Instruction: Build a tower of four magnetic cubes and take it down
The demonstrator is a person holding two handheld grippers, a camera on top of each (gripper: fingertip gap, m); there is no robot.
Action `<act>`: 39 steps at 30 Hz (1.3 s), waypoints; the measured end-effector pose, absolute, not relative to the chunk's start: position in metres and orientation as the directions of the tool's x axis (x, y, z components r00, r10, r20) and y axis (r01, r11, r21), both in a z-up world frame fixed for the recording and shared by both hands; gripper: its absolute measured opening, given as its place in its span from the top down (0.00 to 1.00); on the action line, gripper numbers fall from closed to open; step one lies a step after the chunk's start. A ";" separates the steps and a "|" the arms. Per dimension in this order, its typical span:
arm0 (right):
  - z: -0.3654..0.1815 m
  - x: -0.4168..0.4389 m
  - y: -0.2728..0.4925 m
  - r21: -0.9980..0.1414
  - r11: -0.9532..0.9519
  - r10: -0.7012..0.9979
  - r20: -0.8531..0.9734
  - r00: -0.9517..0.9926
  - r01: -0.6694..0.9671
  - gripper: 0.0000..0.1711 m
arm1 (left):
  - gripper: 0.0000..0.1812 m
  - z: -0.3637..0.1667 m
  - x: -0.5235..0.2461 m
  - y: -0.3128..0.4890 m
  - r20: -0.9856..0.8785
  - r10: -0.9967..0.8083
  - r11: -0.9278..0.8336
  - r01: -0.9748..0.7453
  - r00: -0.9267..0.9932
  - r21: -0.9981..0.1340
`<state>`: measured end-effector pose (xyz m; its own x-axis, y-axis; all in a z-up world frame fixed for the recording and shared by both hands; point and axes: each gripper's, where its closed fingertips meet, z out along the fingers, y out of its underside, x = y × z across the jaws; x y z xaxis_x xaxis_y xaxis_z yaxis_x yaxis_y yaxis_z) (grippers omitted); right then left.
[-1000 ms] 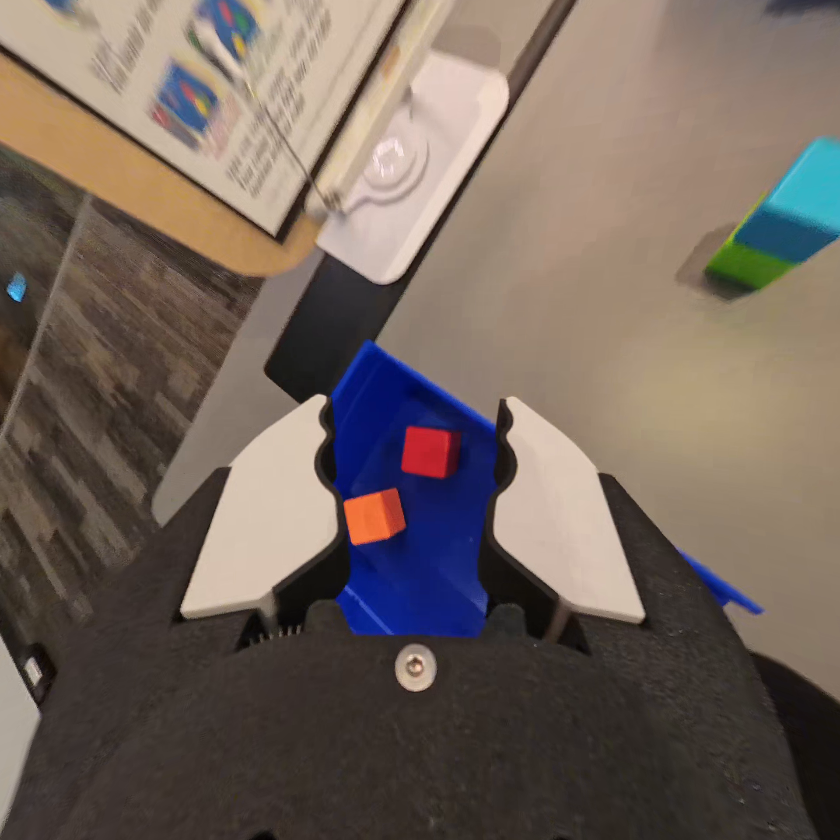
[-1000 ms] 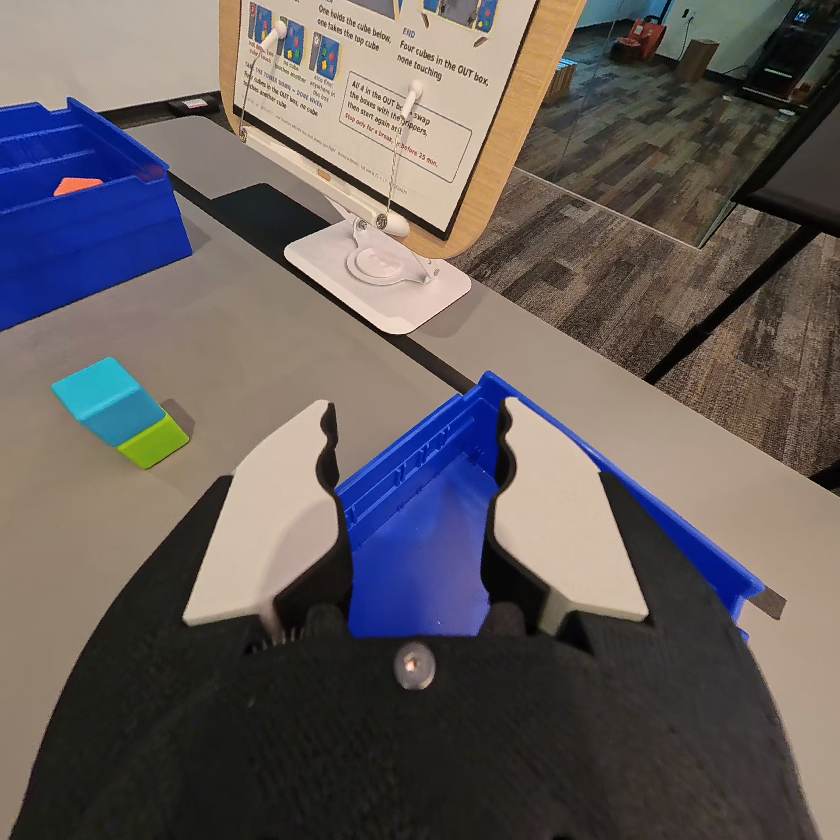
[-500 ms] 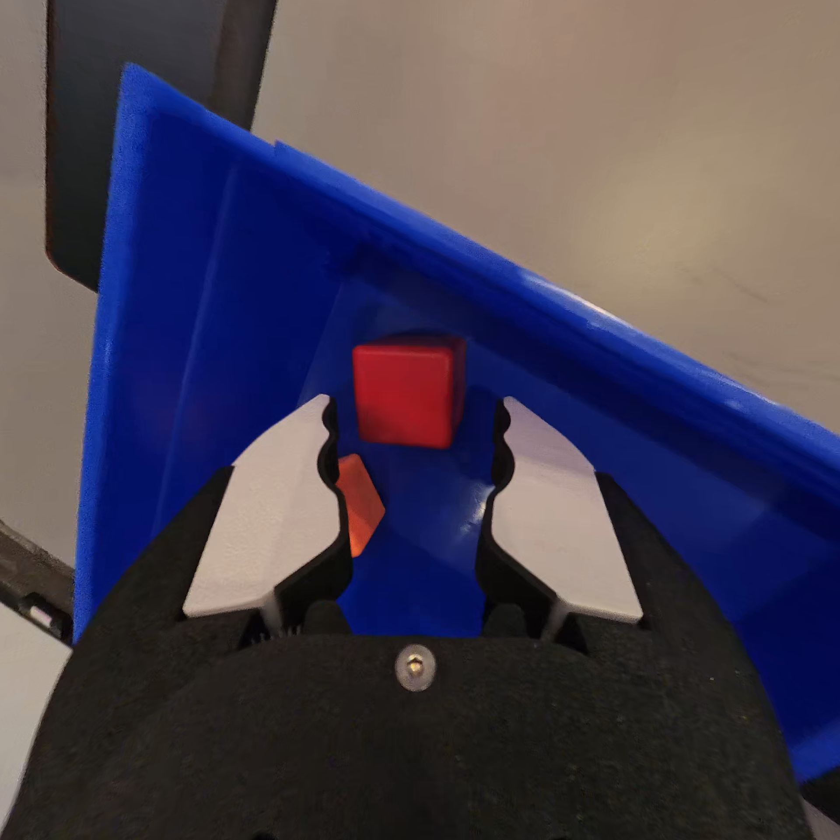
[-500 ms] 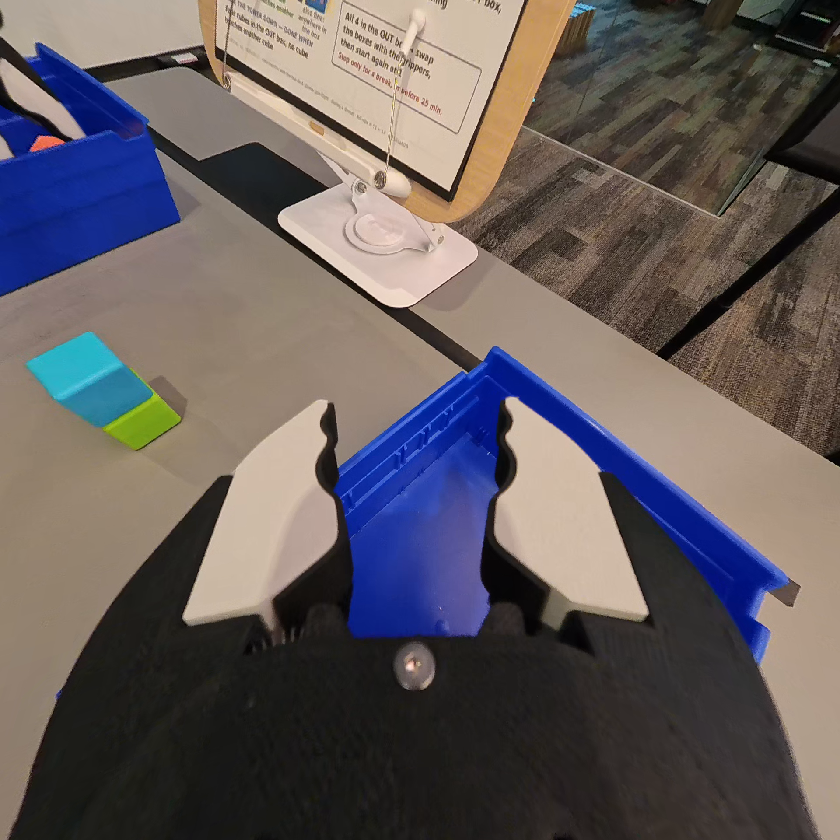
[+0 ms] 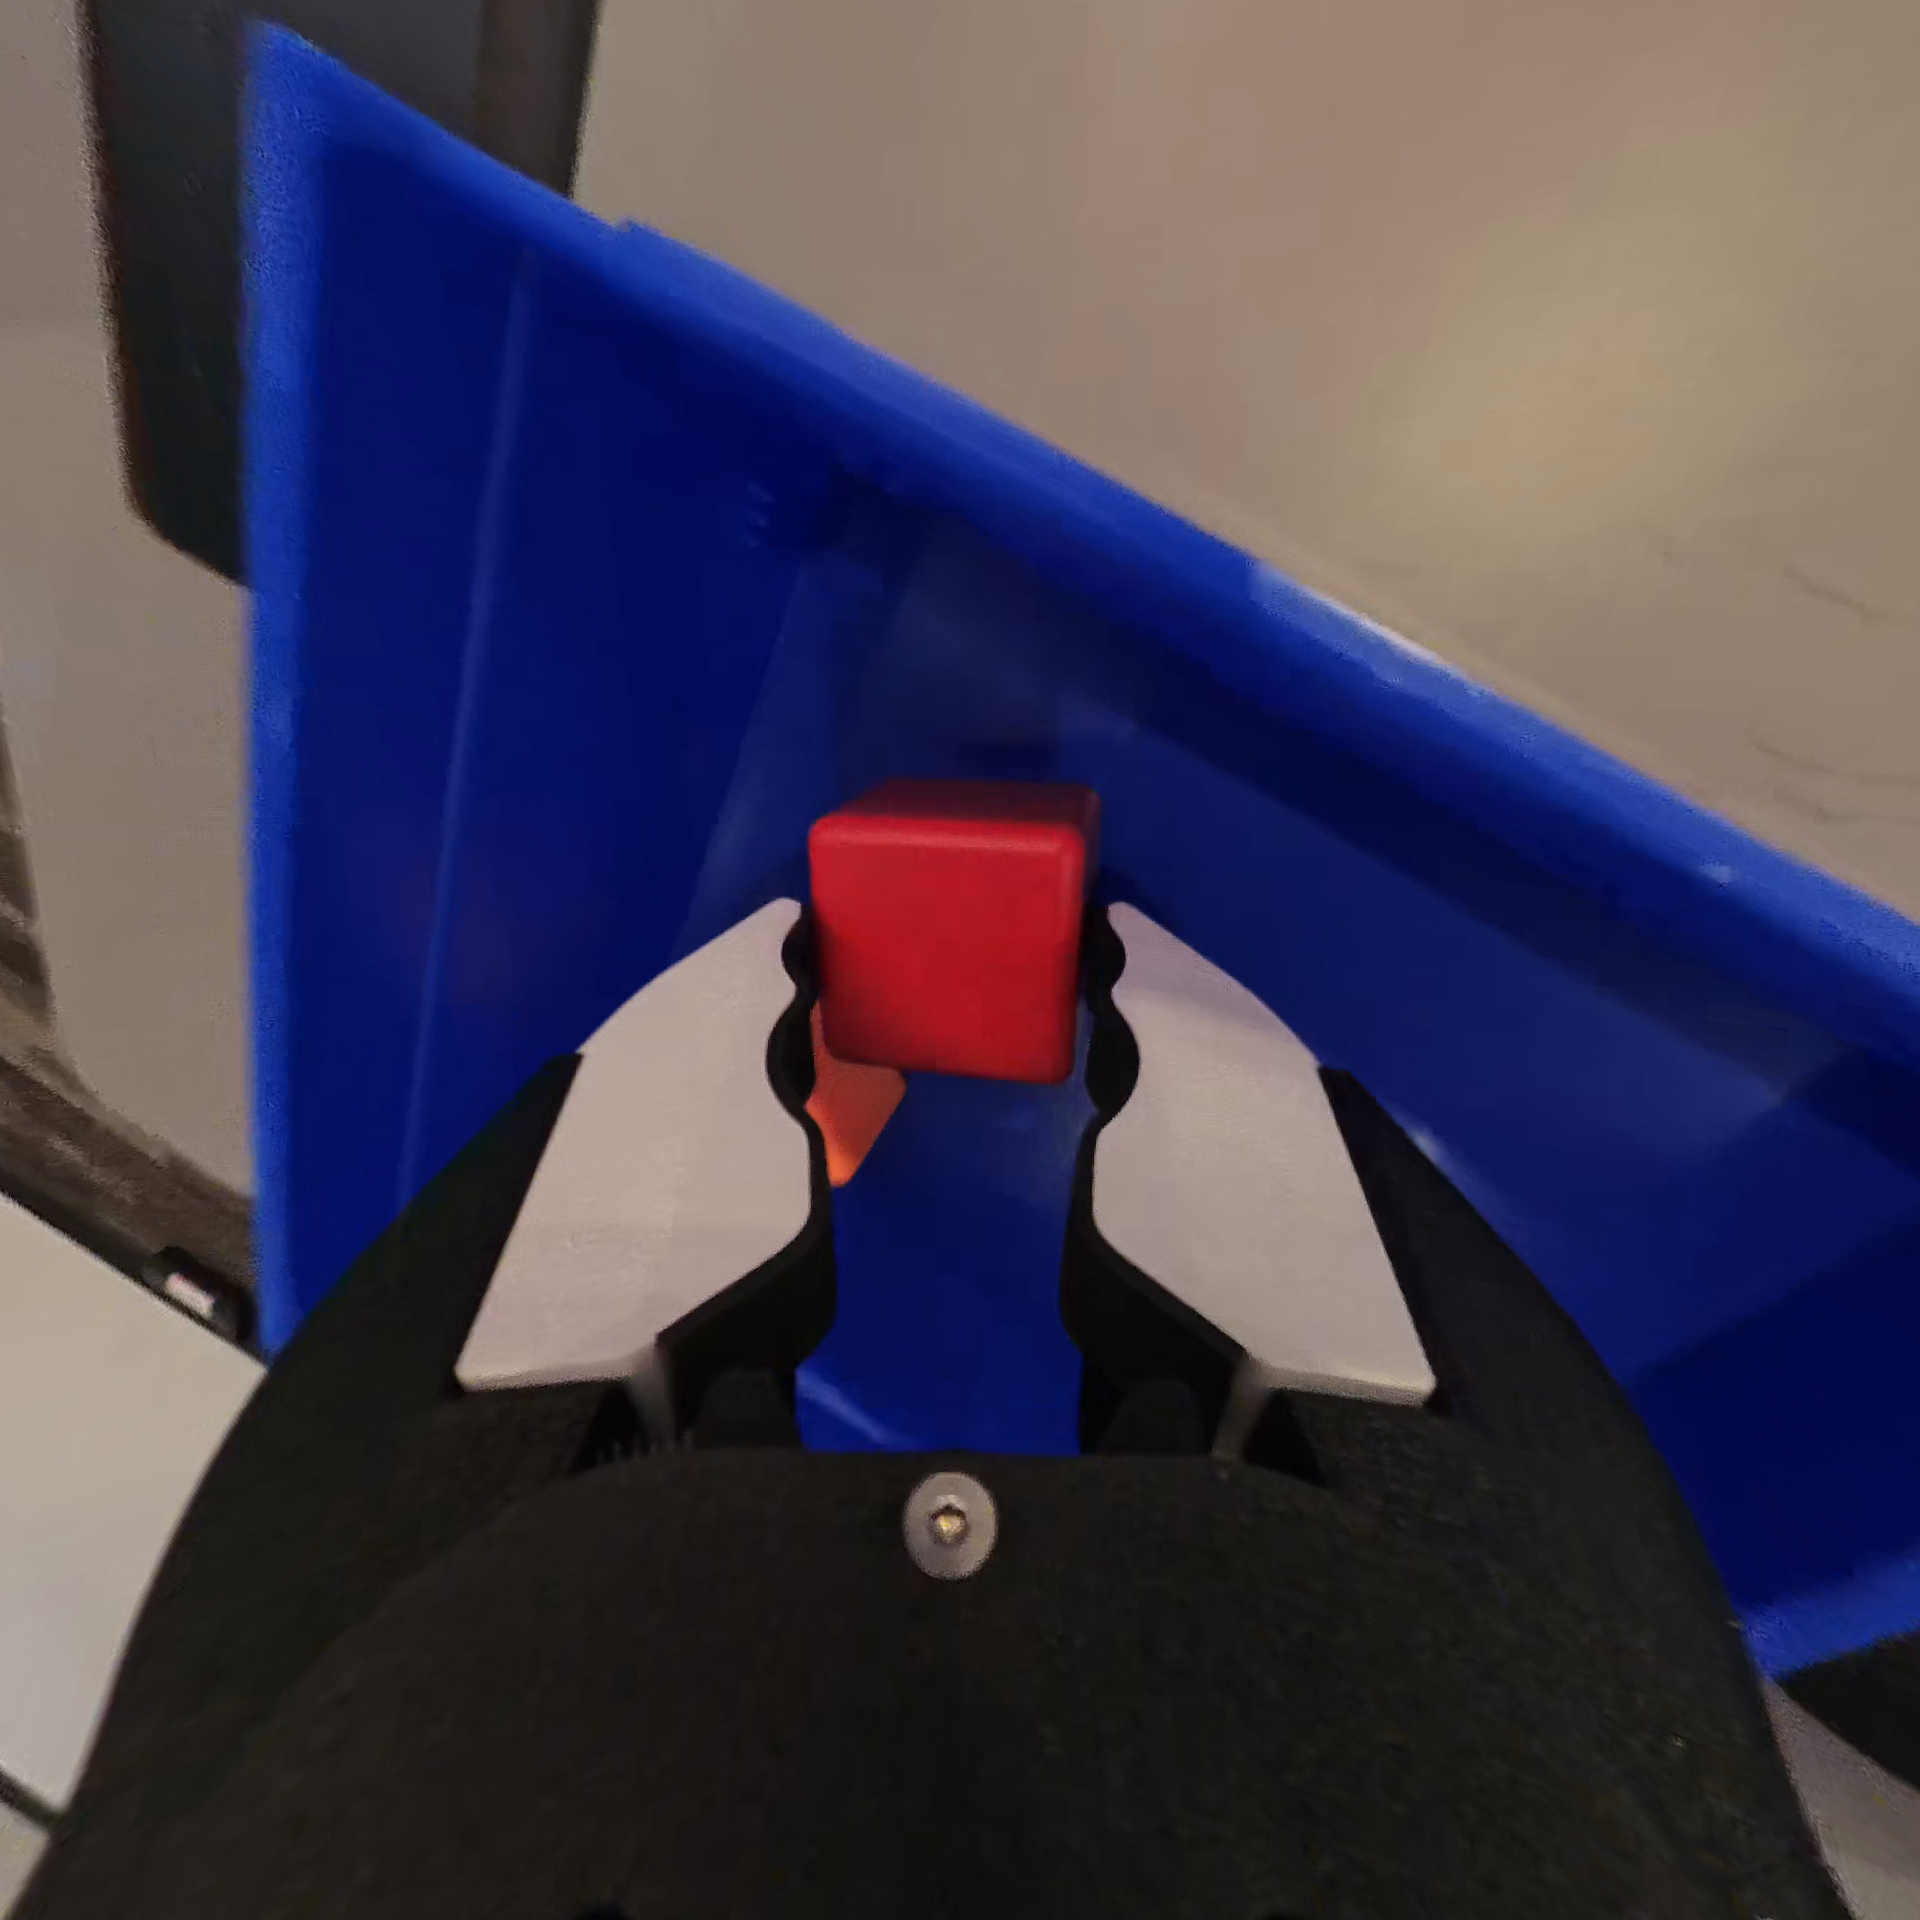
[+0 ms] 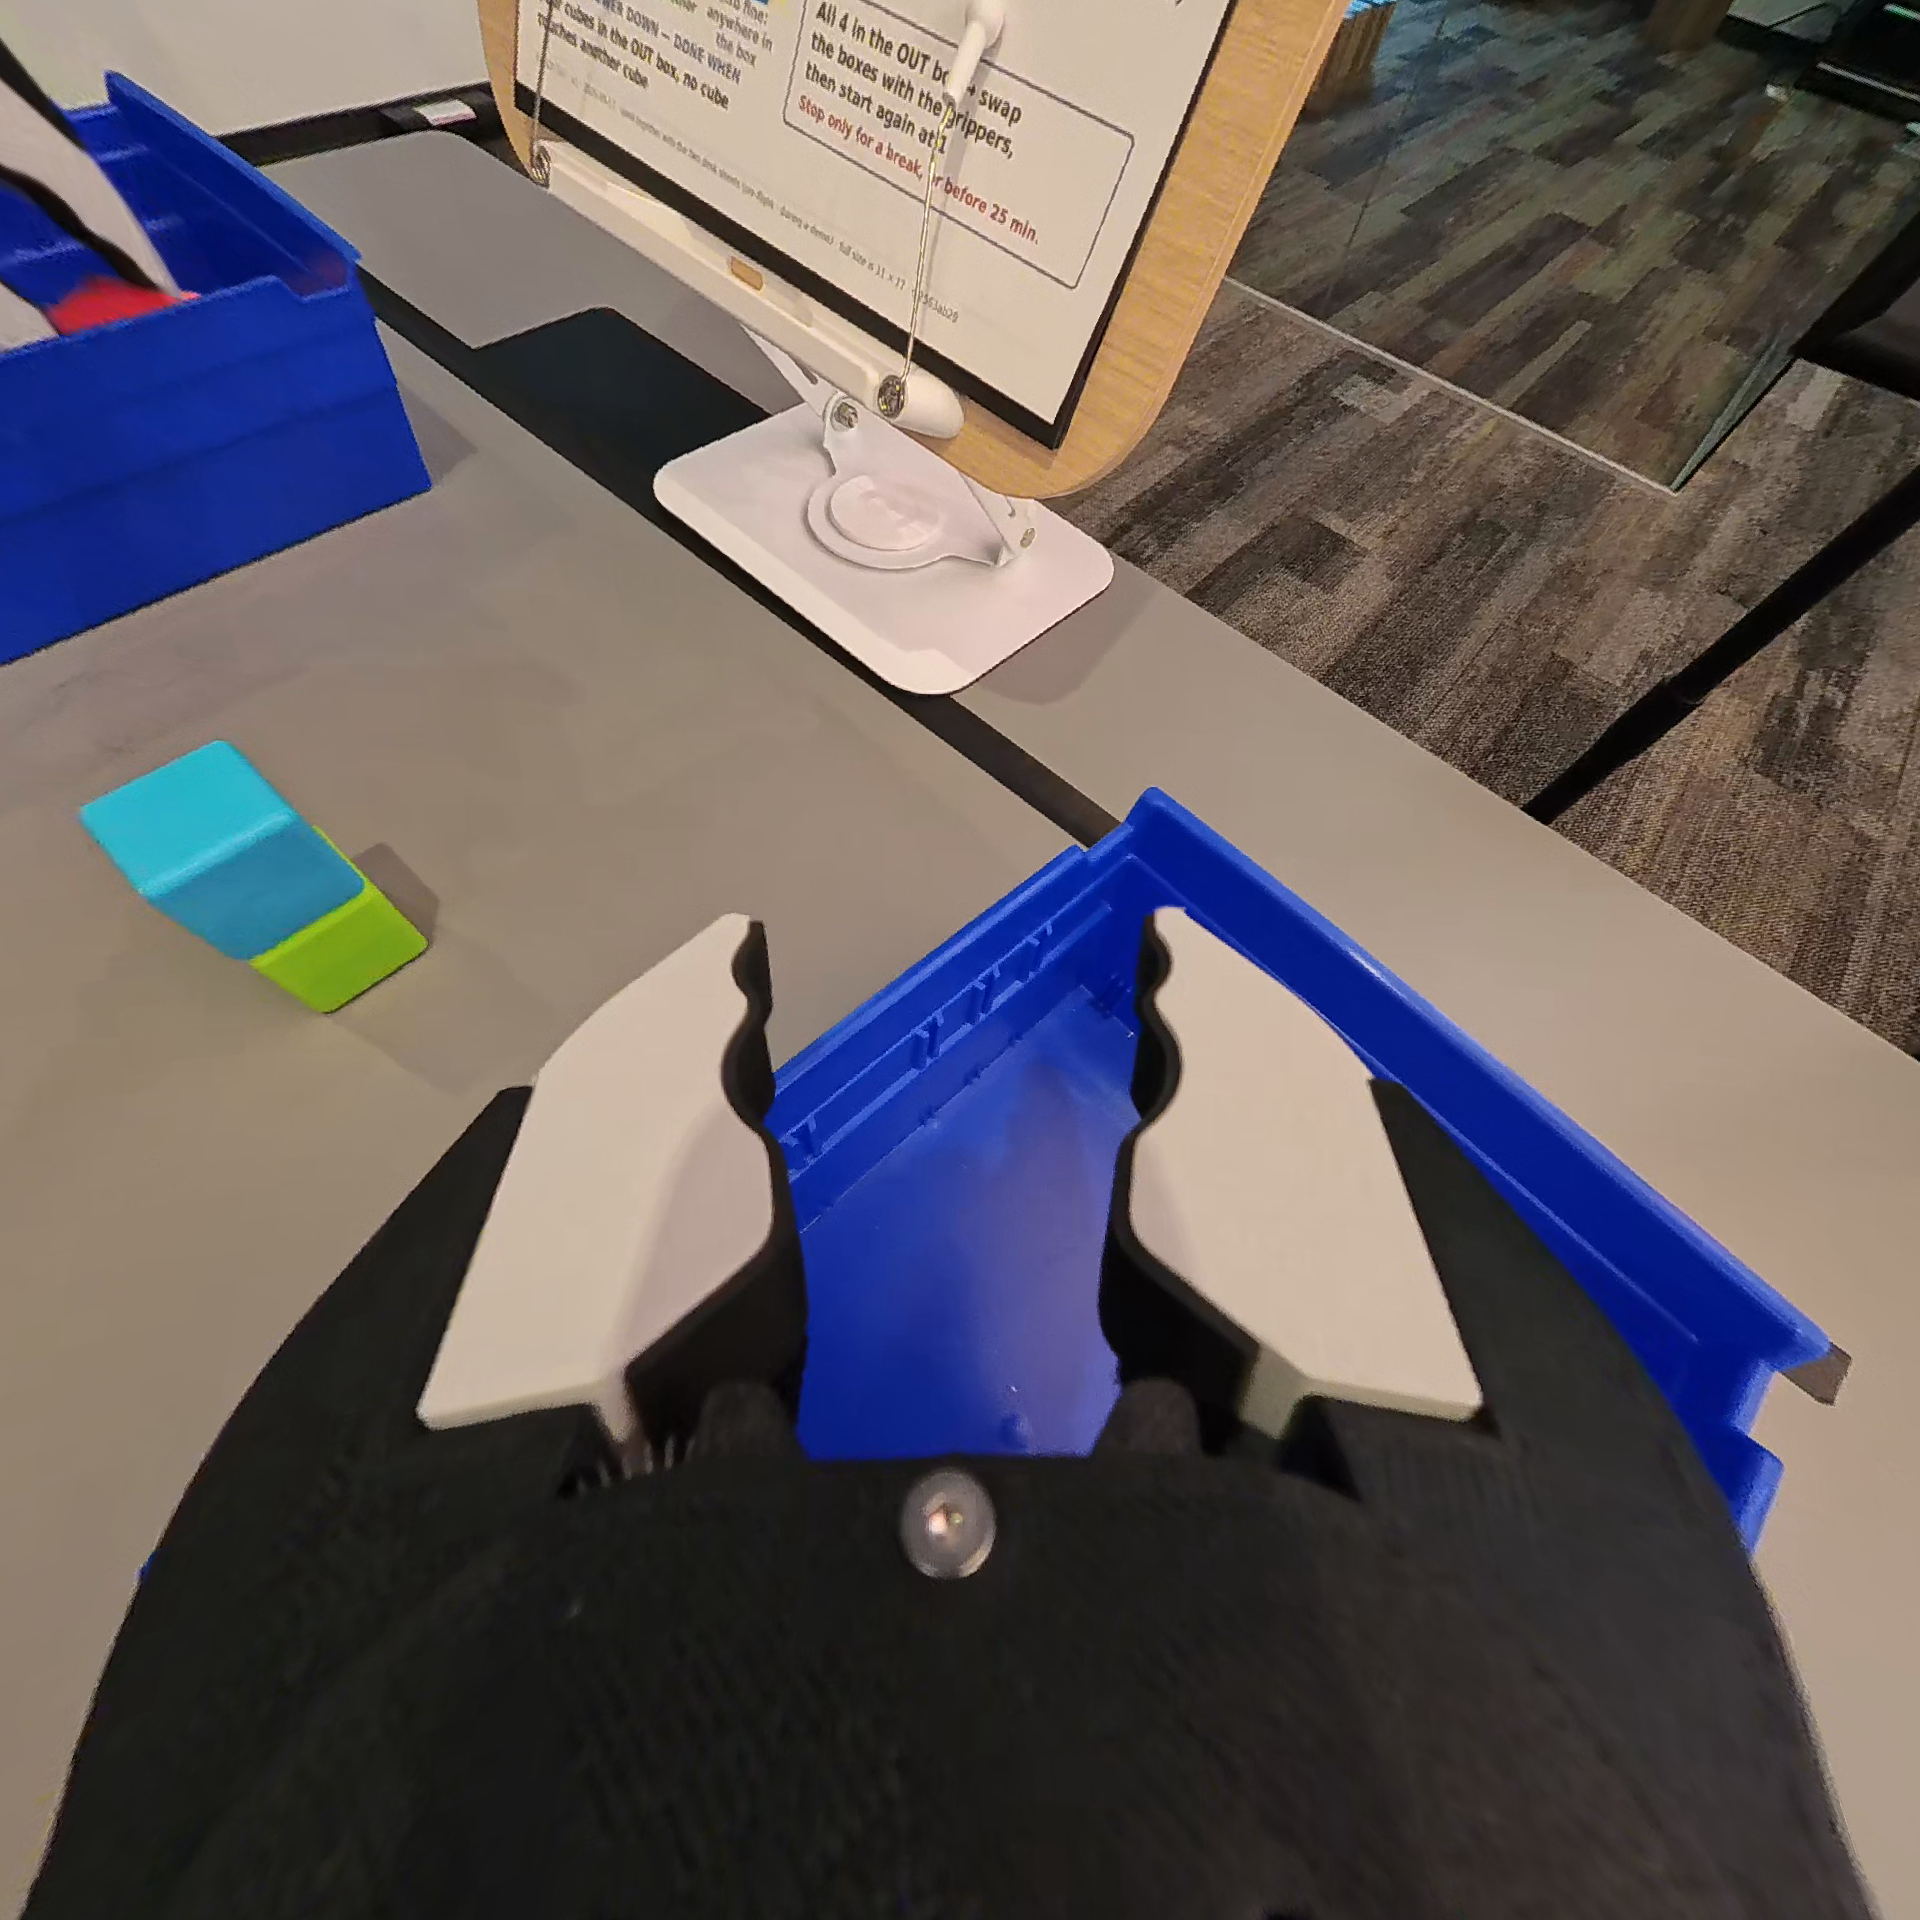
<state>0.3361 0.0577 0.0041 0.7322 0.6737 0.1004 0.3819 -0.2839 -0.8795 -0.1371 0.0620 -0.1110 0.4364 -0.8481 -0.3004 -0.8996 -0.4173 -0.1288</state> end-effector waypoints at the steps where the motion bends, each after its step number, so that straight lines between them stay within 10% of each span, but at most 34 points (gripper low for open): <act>1: 0.005 0.336 0.058 -0.881 -0.283 0.674 0.099 0.732 0.379 0.60 | 0.73 -0.098 -0.137 0.060 -0.320 -0.842 -0.411 -0.901 0.434 -0.140; 16: 0.013 0.328 0.048 -0.883 -0.255 0.679 0.127 0.723 0.394 0.60 | 0.73 0.050 0.040 -0.039 -0.328 -0.896 -0.102 -0.859 0.298 -0.502; 39: 0.006 0.334 0.044 -0.862 -0.290 0.677 0.122 0.726 0.415 0.60 | 0.73 -0.058 0.139 -0.042 -0.263 -0.964 0.112 -0.950 -0.033 -0.292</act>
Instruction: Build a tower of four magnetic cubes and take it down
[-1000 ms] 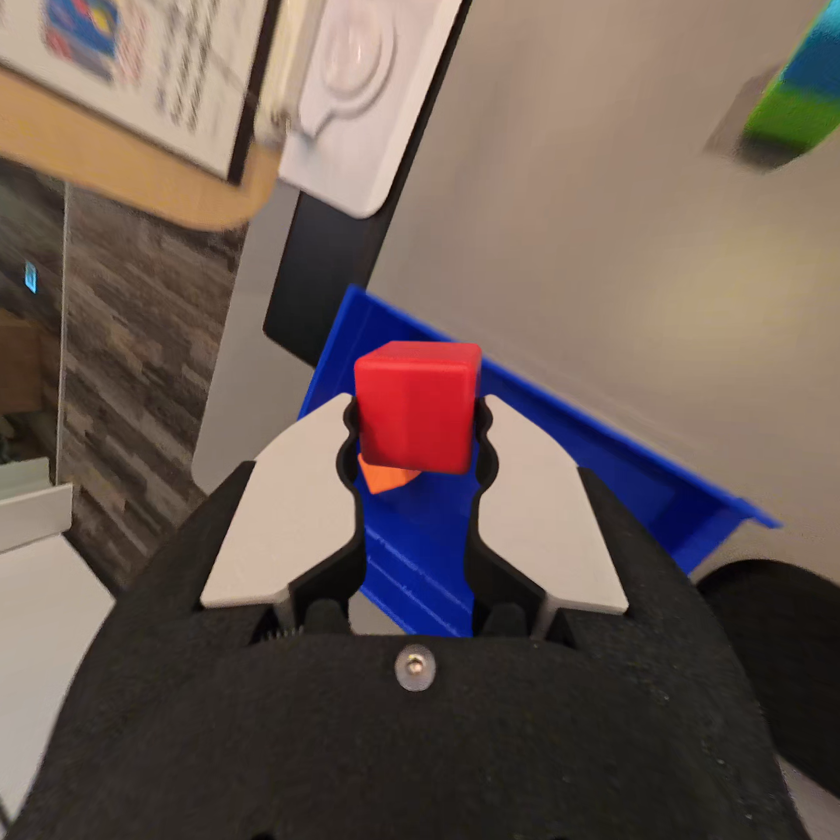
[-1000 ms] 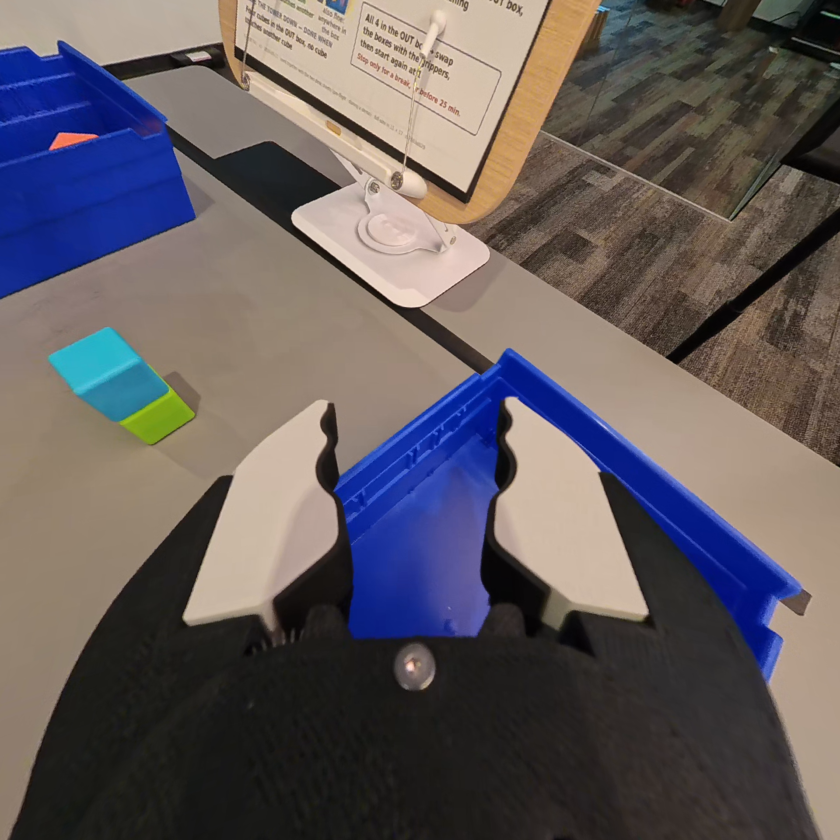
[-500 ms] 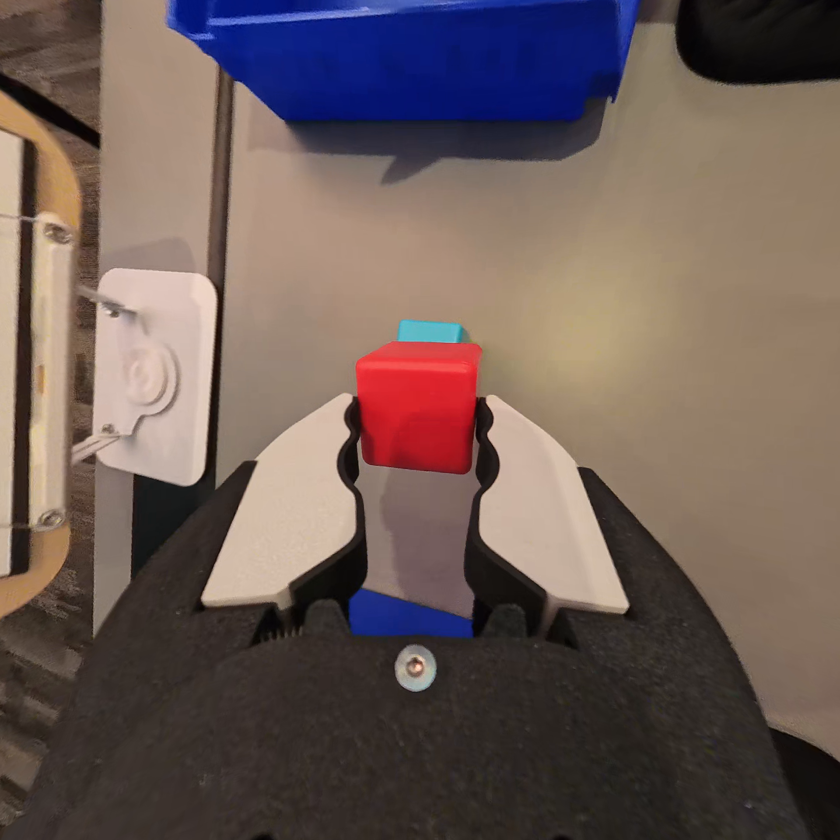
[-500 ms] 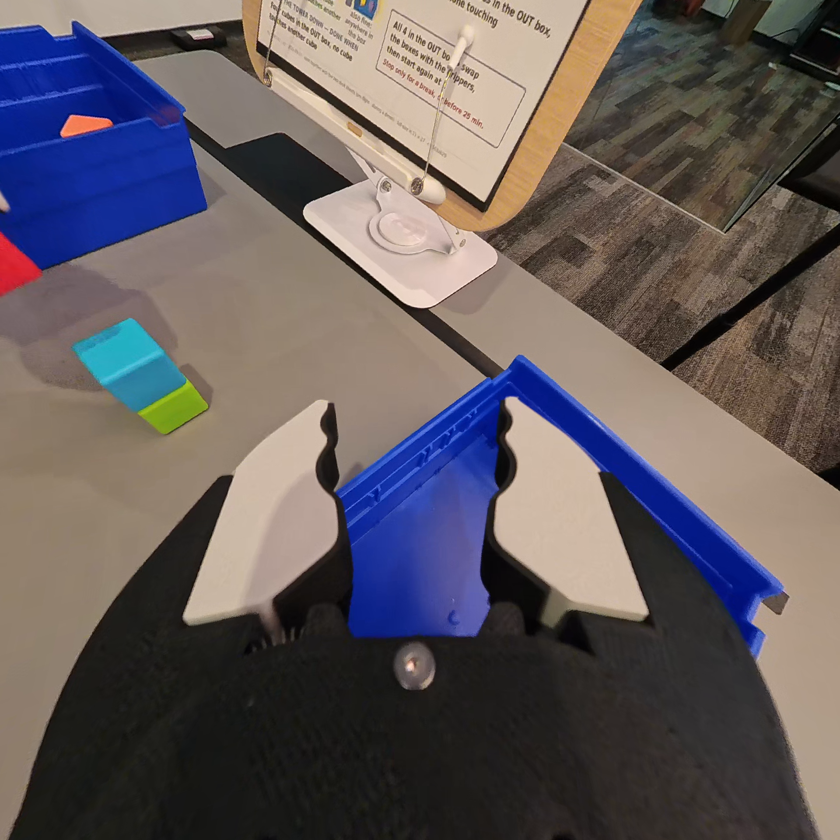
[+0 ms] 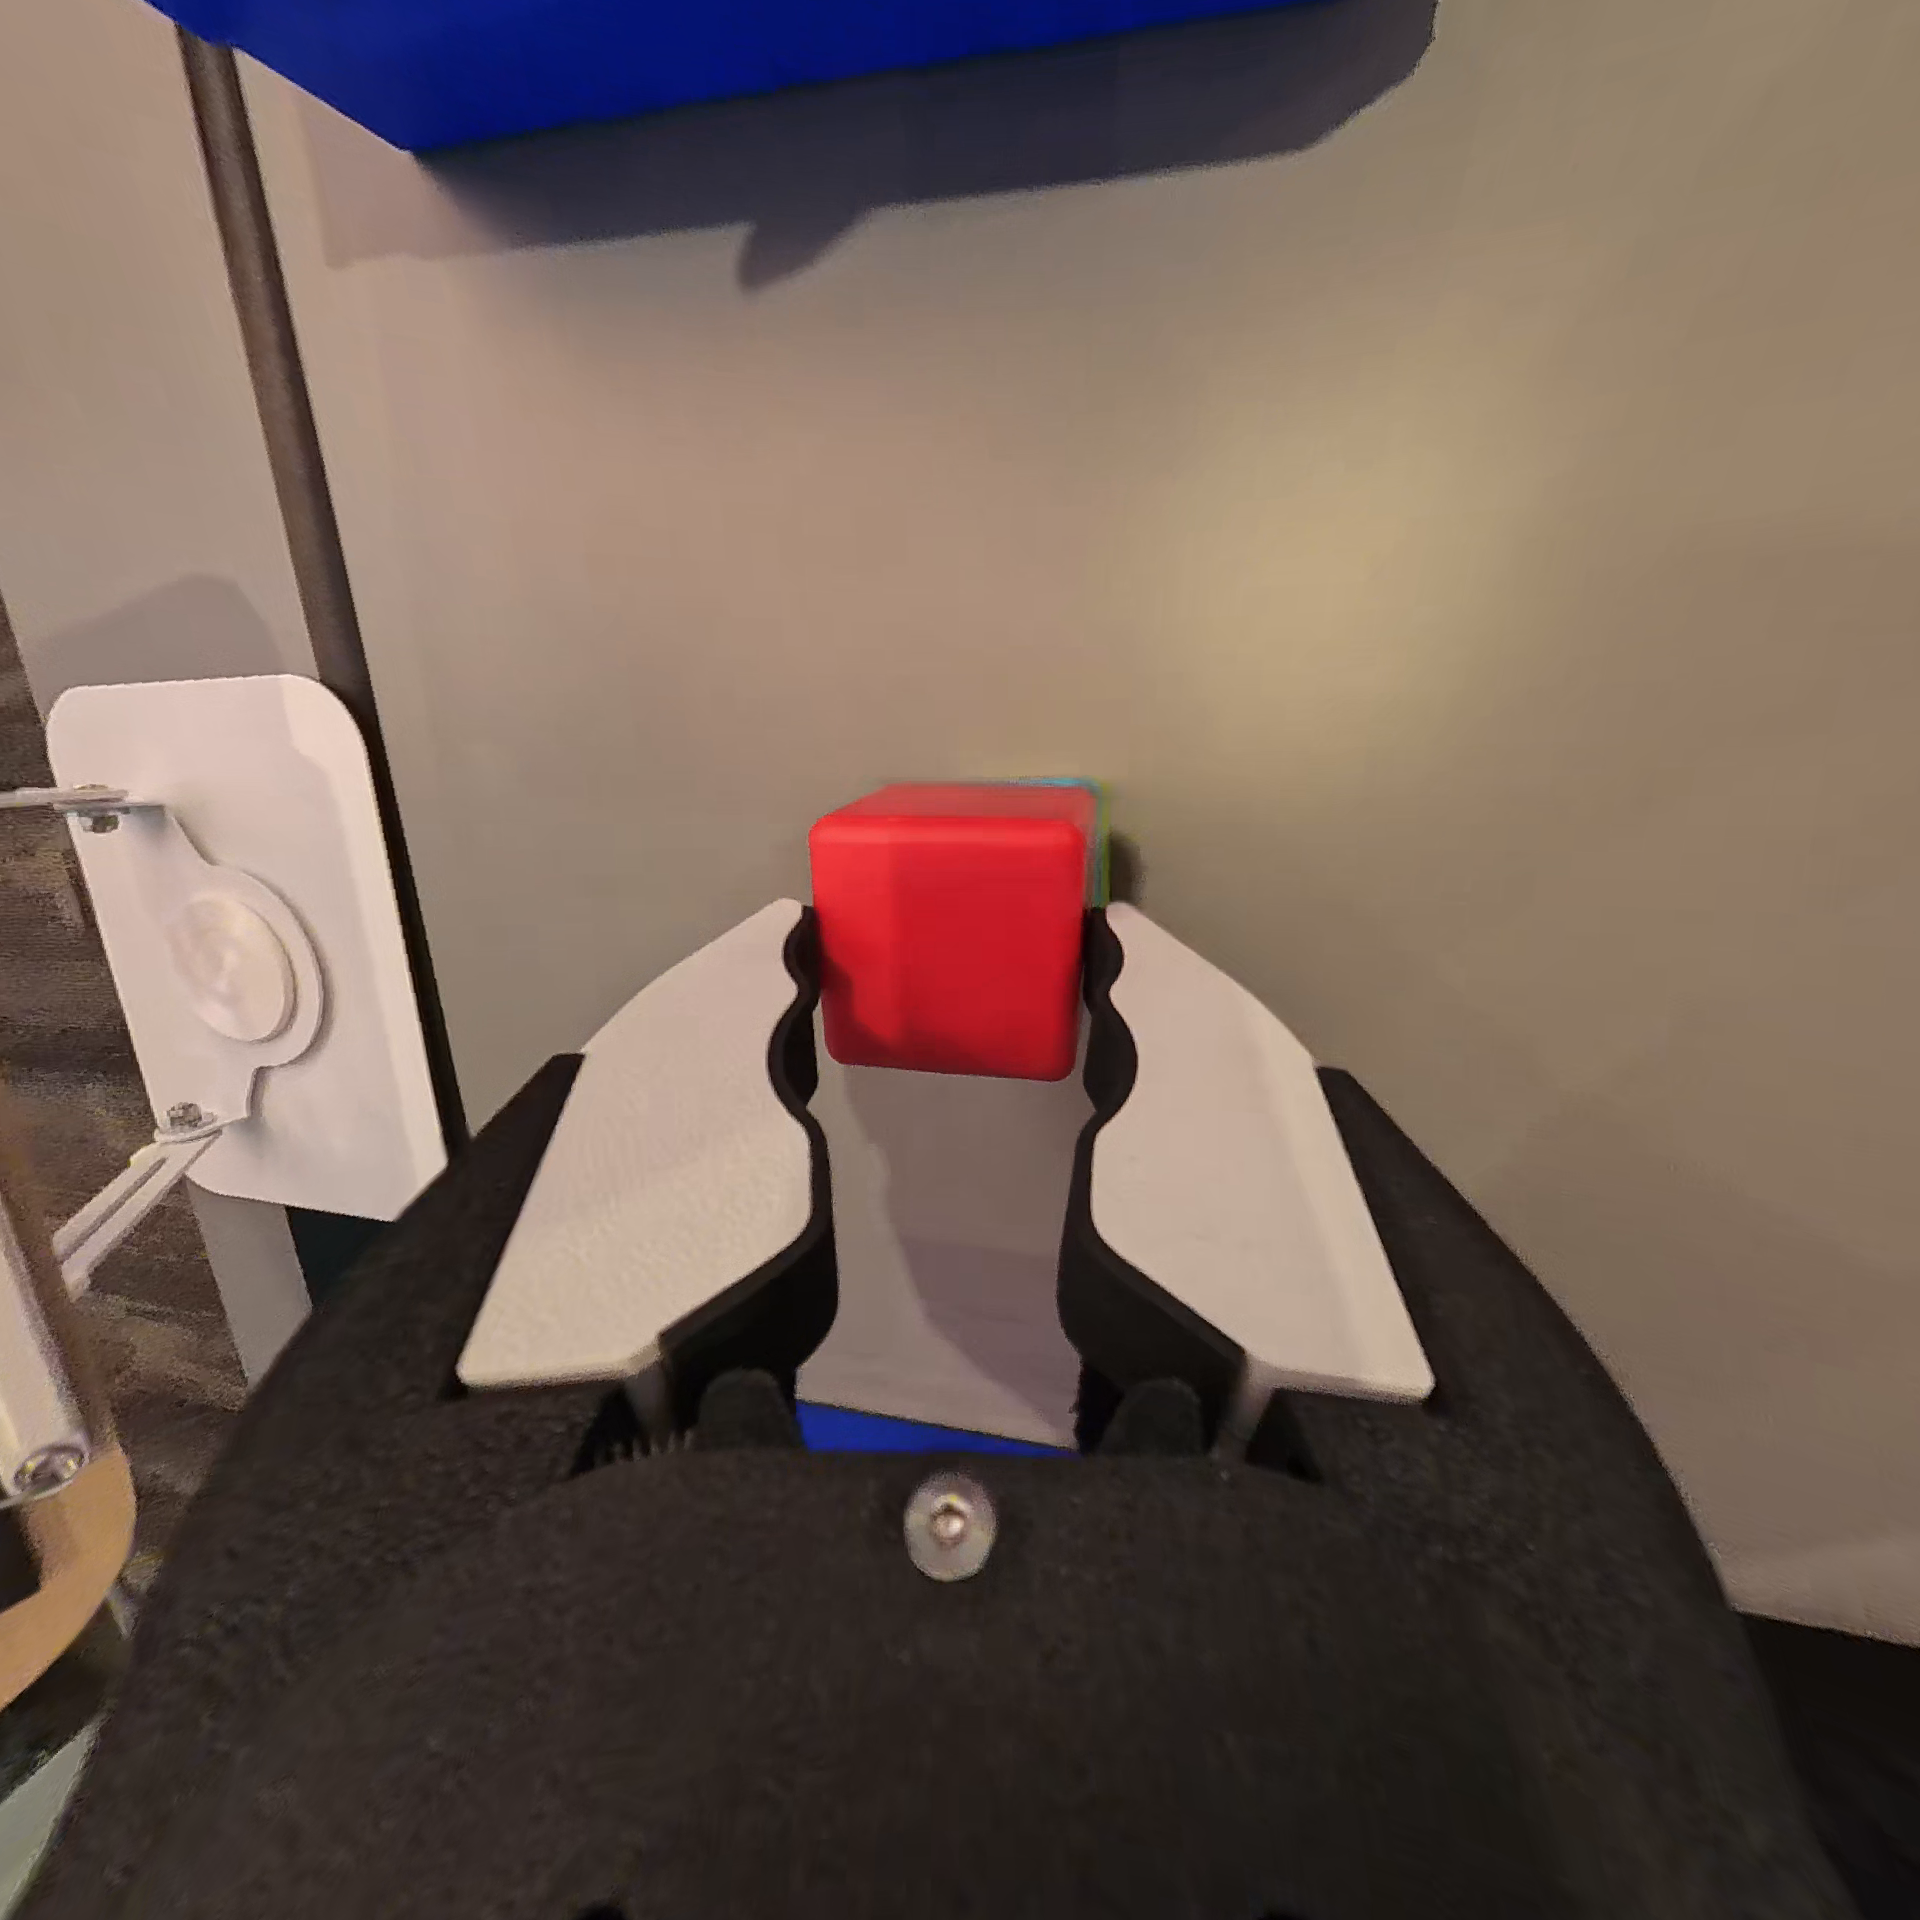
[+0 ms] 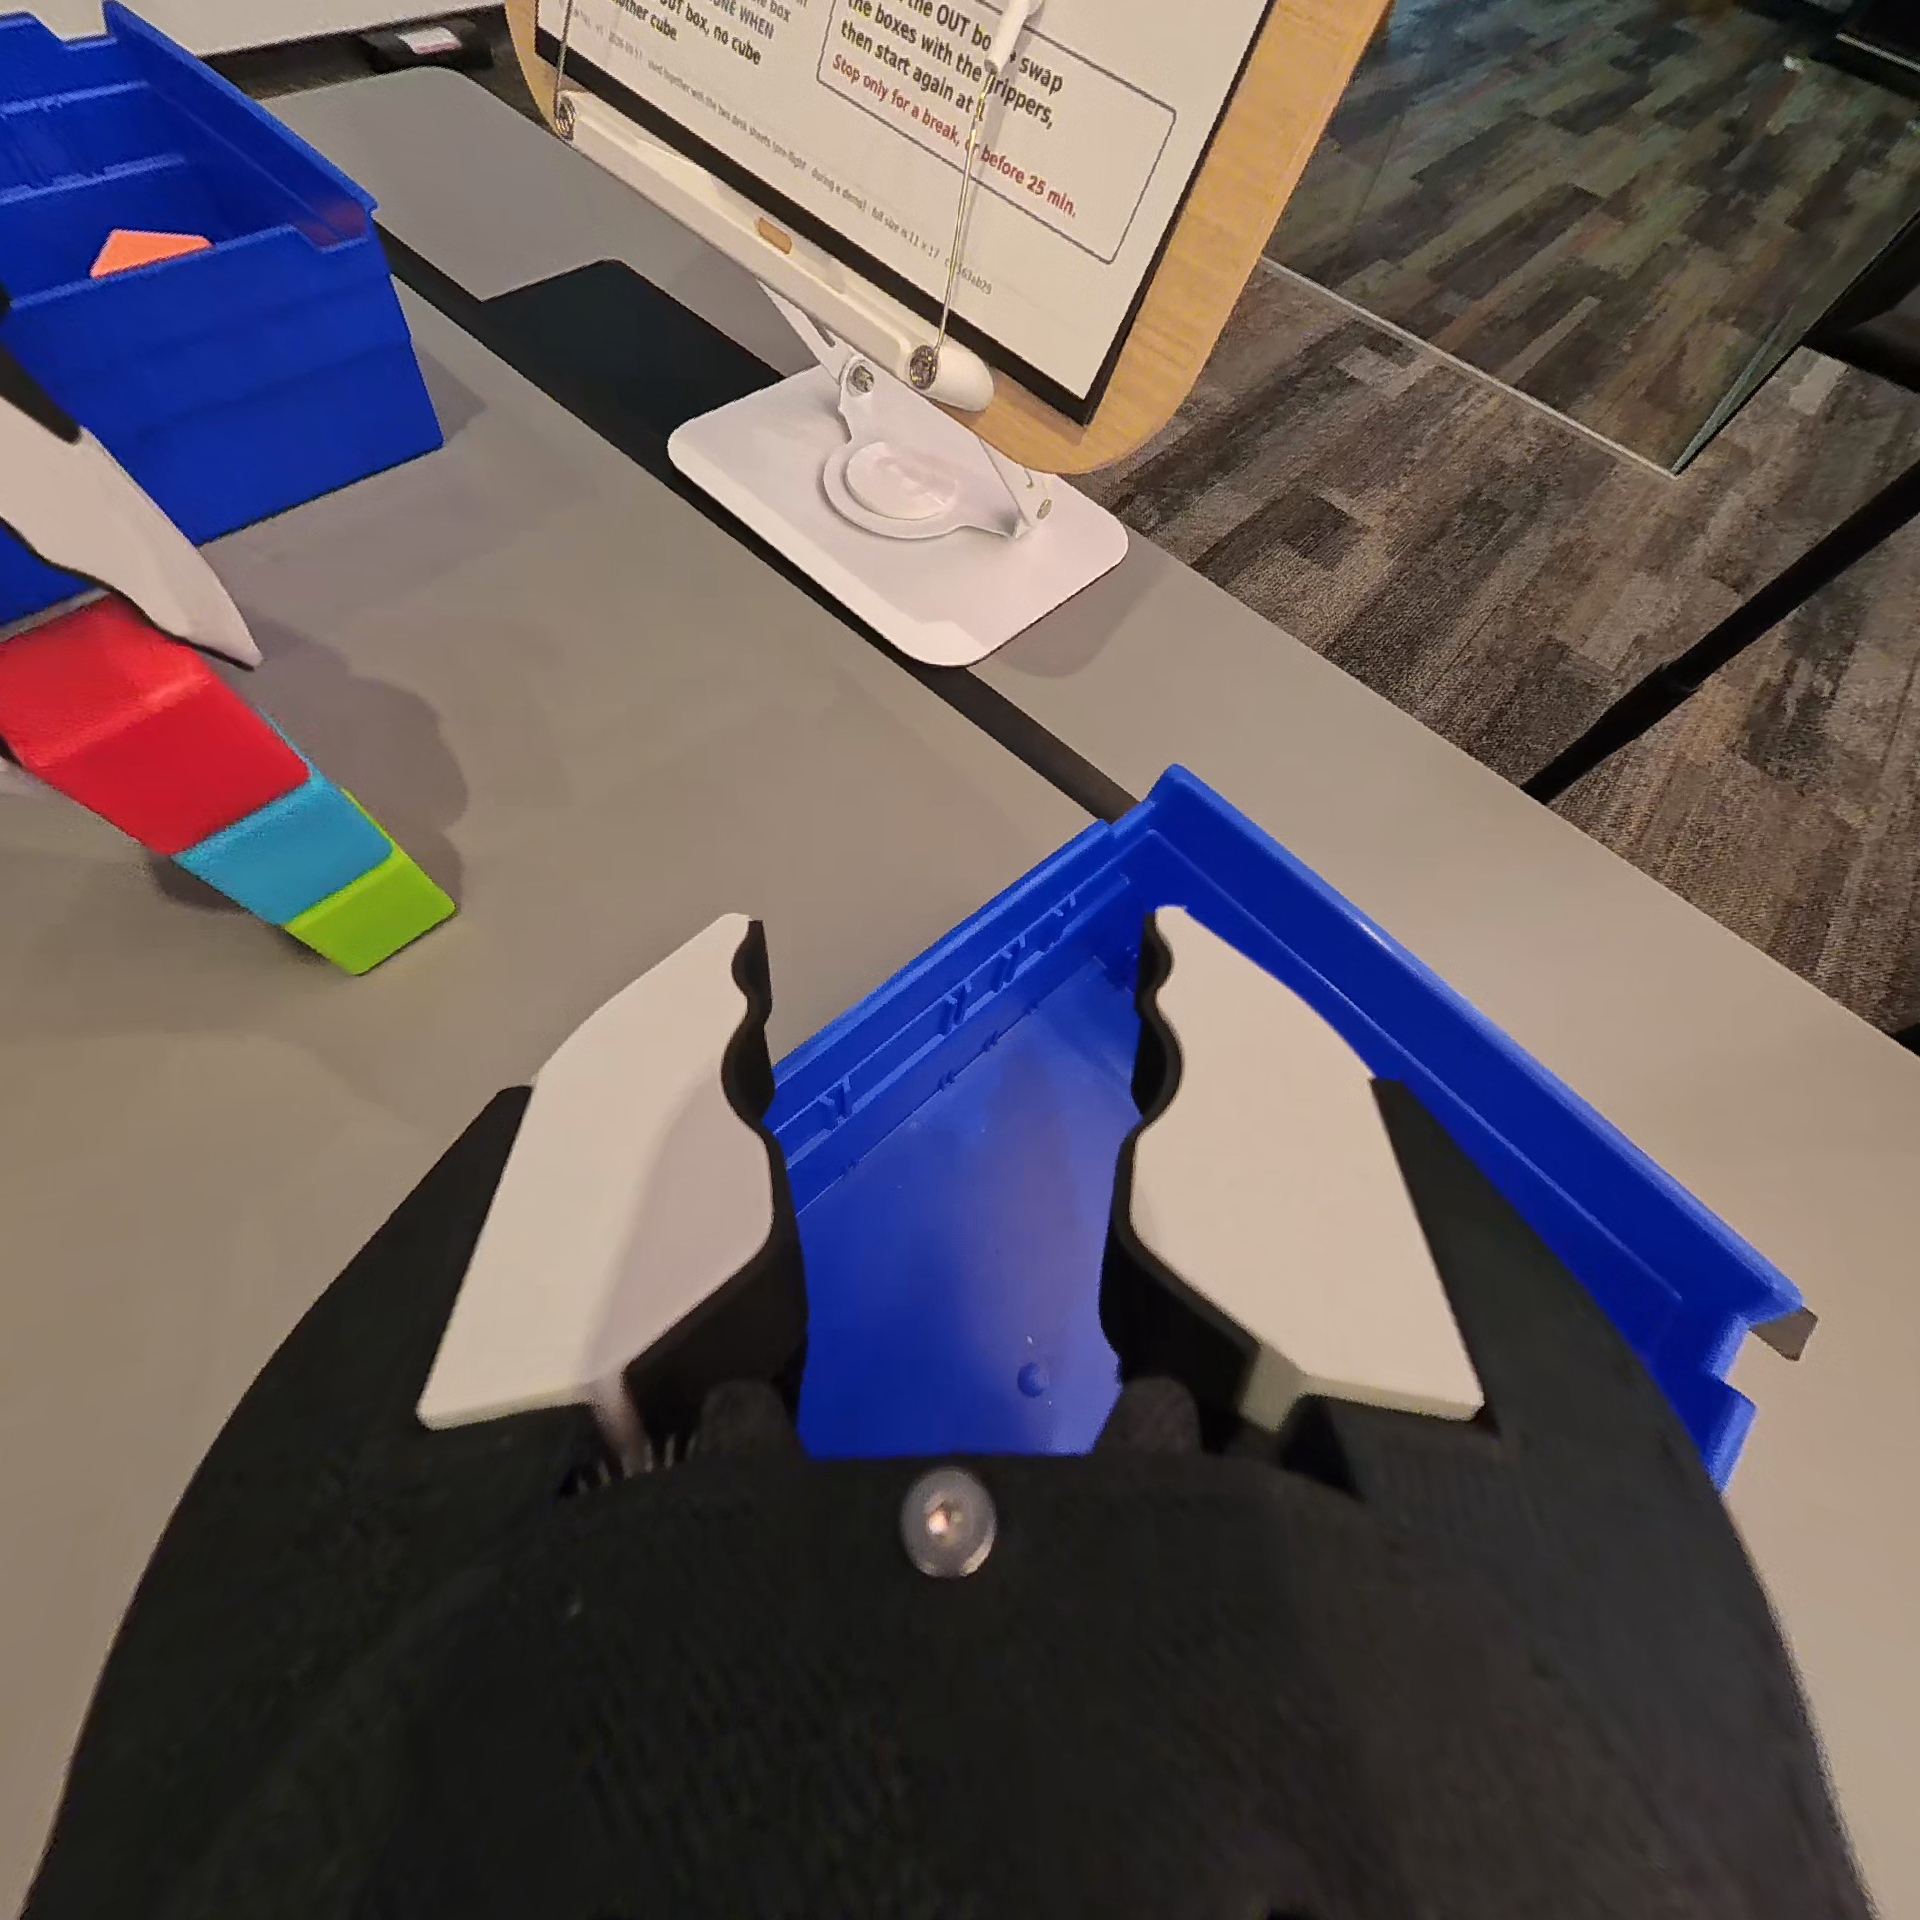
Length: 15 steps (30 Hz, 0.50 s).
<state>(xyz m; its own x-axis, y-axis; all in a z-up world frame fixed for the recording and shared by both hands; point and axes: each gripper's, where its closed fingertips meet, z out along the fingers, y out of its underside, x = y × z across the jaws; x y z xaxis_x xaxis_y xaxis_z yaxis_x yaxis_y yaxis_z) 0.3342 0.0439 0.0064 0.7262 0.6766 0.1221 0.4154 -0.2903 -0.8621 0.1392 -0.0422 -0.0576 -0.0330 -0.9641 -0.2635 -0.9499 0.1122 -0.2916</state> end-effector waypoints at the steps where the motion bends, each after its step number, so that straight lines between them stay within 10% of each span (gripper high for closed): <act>1: 0.006 0.335 0.044 -0.862 -0.294 0.676 0.118 0.727 0.413 0.60 | 0.73 -0.060 0.140 -0.042 -0.258 -0.965 0.119 -0.951 -0.044 -0.284; 15: 0.004 0.336 0.044 -0.870 -0.301 0.687 0.087 0.721 0.391 0.60 | 0.67 0.052 0.047 0.002 -0.383 -0.858 -0.077 -0.824 0.341 -0.561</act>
<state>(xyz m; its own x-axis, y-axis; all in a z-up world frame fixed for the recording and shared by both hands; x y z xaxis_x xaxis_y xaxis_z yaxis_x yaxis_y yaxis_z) 0.3364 0.0436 0.0039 0.7215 0.6869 0.0873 0.3914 -0.3006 -0.8697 0.0466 0.0016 0.0525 0.3414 -0.8583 -0.3832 -0.8241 -0.0773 -0.5612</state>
